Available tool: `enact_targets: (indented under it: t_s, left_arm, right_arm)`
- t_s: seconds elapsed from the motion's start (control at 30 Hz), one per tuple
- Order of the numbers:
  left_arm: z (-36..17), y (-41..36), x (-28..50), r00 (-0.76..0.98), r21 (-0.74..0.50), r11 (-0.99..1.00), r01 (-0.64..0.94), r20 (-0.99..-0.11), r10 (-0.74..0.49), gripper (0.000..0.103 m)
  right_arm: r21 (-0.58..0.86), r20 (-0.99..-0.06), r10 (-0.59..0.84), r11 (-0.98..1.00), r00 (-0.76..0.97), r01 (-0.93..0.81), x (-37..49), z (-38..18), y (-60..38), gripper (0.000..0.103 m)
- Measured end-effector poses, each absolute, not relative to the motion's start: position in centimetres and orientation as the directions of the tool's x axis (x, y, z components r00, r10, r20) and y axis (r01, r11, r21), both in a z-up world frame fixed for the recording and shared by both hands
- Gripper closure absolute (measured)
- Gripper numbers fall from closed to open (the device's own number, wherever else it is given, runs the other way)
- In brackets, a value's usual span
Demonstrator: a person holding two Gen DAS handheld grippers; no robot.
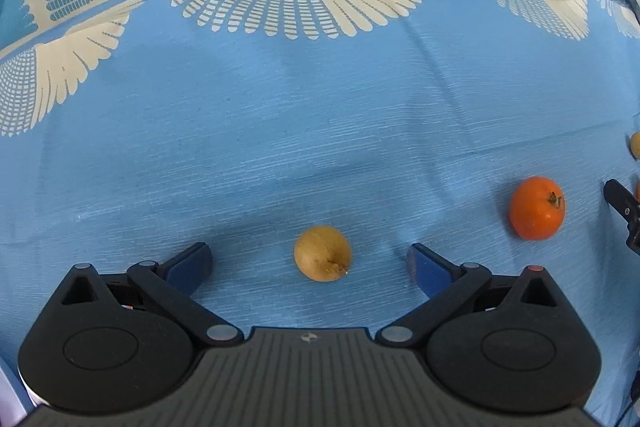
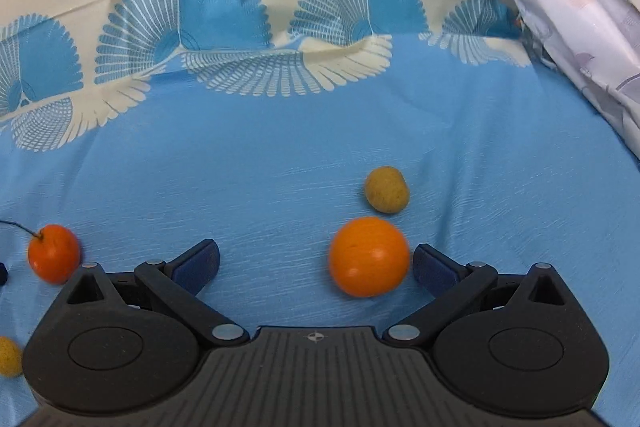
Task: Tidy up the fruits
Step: 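Reach the left tool to a yellow longan and grasp it while the right tool grasps a mandarin, then carry the longan with the left tool and the mandarin with the right tool to the plate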
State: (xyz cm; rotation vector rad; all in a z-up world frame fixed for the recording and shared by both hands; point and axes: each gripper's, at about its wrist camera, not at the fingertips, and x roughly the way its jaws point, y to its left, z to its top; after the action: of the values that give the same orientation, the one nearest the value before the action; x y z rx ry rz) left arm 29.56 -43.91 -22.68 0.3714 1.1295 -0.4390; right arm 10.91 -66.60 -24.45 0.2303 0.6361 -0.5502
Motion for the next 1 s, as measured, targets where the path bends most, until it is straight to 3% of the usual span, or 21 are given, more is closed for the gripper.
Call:
enact_targets:
  t_s: [0.03, 0.07, 0.1, 0.13, 0.17, 0.23, 0.47, 0.67, 1.0]
  left_arm:
    - [-22.4, -44.0, 29.6, 0.353, 0.061, 0.855, 0.515, -0.924, -0.146, 0.008]
    - [-21.9, -43.9, 29.5, 0.352, 0.05, 0.854, 0.518, -0.922, -0.159, 0.025]
    - [-21.3, -43.7, 29.1, 0.353, 0.037, 0.847, 0.531, -0.918, -0.181, 0.037]
    - [-20.8, -43.4, 29.0, 0.34, 0.014, 0.839, 0.544, -0.918, -0.205, 0.065]
    - [-20.5, -43.1, 29.0, 0.317, -0.022, 0.838, 0.546, -0.92, -0.23, 0.075]
    - [-20.1, -42.4, 28.9, 0.274, -0.093, 0.83, 0.55, -0.918, -0.285, 0.075]
    - [-17.5, -41.5, 26.9, 0.34, -0.05, 0.814, 0.578, -0.893, -0.296, 0.075]
    - [-12.9, -38.6, 23.5, 0.38, -0.076, 0.809, 0.583, -0.854, -0.354, 0.075]
    - [-4.4, -27.2, 17.2, 0.465, -0.056, 0.867, 0.495, -0.826, -0.319, 0.075]
  right_arm:
    - [0.04, -0.618, -0.415, 0.832, 0.668, 0.554, 10.9, -24.4, -66.6, 0.003]
    - [0.04, -0.619, -0.418, 0.828, 0.665, 0.559, 10.8, -24.2, -66.5, 0.012]
    - [0.043, -0.617, -0.426, 0.822, 0.662, 0.568, 10.7, -24.0, -66.4, 0.031]
    - [0.047, -0.615, -0.429, 0.818, 0.662, 0.574, 10.4, -23.6, -66.3, 0.042]
    - [0.05, -0.616, -0.431, 0.814, 0.659, 0.579, 10.2, -23.3, -66.3, 0.064]
    - [0.063, -0.631, -0.429, 0.802, 0.646, 0.594, 9.9, -23.0, -66.3, 0.064]
    - [0.064, -0.627, -0.463, 0.771, 0.626, 0.634, 8.4, -21.6, -65.1, 0.064]
    - [0.061, -0.576, -0.459, 0.801, 0.676, 0.596, 5.8, -16.9, -61.2, 0.064]
    - [0.152, -0.52, -0.26, 0.909, 0.813, 0.387, 1.3, -8.9, -46.9, 0.064]
